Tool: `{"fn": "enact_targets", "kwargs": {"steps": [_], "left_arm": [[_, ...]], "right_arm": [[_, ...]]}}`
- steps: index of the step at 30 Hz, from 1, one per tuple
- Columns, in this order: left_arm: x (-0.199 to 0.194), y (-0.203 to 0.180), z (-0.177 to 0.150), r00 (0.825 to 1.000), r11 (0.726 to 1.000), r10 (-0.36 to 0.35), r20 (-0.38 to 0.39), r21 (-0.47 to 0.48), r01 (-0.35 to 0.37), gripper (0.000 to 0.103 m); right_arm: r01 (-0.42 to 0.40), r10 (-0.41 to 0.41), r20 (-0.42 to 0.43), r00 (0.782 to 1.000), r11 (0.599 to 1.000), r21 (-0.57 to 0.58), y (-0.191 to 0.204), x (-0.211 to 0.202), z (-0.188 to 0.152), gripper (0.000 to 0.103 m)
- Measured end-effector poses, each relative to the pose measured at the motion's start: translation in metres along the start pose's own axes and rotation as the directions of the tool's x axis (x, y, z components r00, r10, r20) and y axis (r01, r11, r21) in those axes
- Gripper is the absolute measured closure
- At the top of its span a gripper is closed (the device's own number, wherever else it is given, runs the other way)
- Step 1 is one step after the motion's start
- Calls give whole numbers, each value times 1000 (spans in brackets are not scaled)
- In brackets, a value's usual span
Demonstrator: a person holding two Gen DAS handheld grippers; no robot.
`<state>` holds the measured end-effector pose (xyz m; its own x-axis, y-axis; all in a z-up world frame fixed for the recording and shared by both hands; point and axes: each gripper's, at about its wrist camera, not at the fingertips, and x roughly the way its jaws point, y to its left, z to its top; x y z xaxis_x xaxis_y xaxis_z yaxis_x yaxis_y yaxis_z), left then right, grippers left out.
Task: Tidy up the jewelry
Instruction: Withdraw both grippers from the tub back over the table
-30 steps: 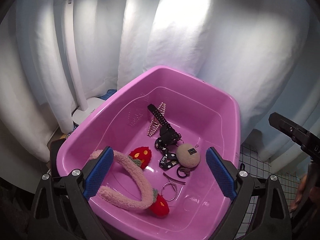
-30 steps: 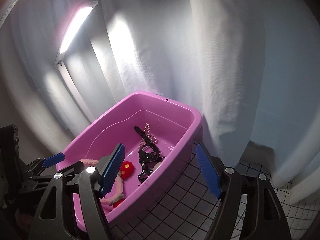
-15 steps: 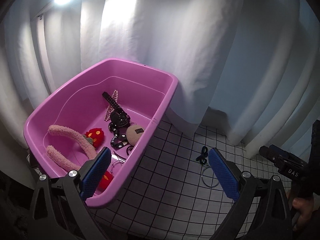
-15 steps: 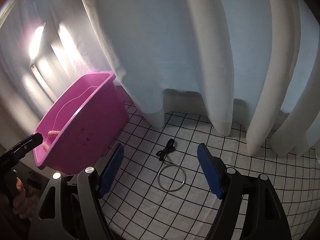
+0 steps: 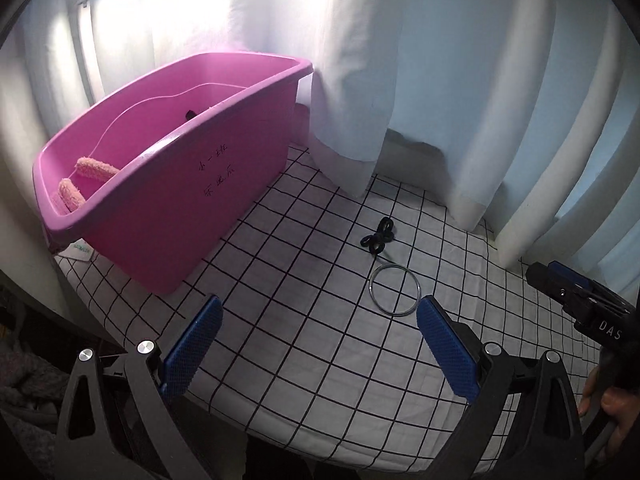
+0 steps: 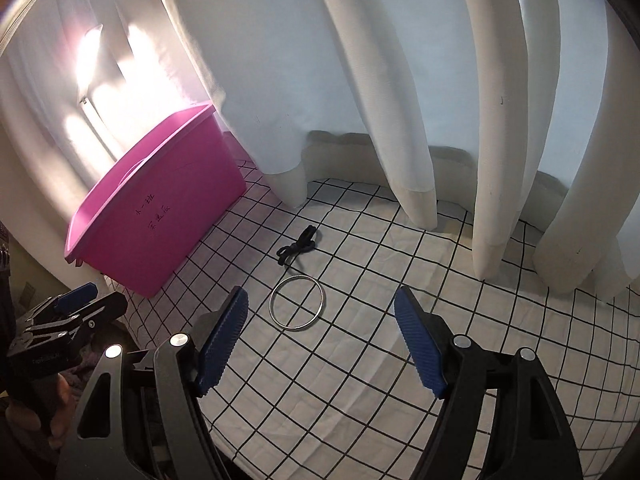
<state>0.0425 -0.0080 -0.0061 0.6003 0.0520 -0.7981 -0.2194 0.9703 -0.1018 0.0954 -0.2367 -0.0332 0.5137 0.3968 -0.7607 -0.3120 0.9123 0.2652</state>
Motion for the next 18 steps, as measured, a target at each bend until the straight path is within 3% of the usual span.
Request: {"fn": "enact_targets", "kwargs": {"steps": [9,14,18], "left_arm": [[22,0,-1,999,996,34,23,-84,-32,7],[40,-10,-8,997,989,81,5,-128,-80,7],[52,-24,-20,992,977,123,-8,-176,-123,7]], "right_arm": [[-8,3,-43,999,995,-104,-2,42,28,31],[-46,26,-105,994,980,-196,-2,74,37,31],[-122,91,-135,987,963,-241,-4,96,42,31]]}}
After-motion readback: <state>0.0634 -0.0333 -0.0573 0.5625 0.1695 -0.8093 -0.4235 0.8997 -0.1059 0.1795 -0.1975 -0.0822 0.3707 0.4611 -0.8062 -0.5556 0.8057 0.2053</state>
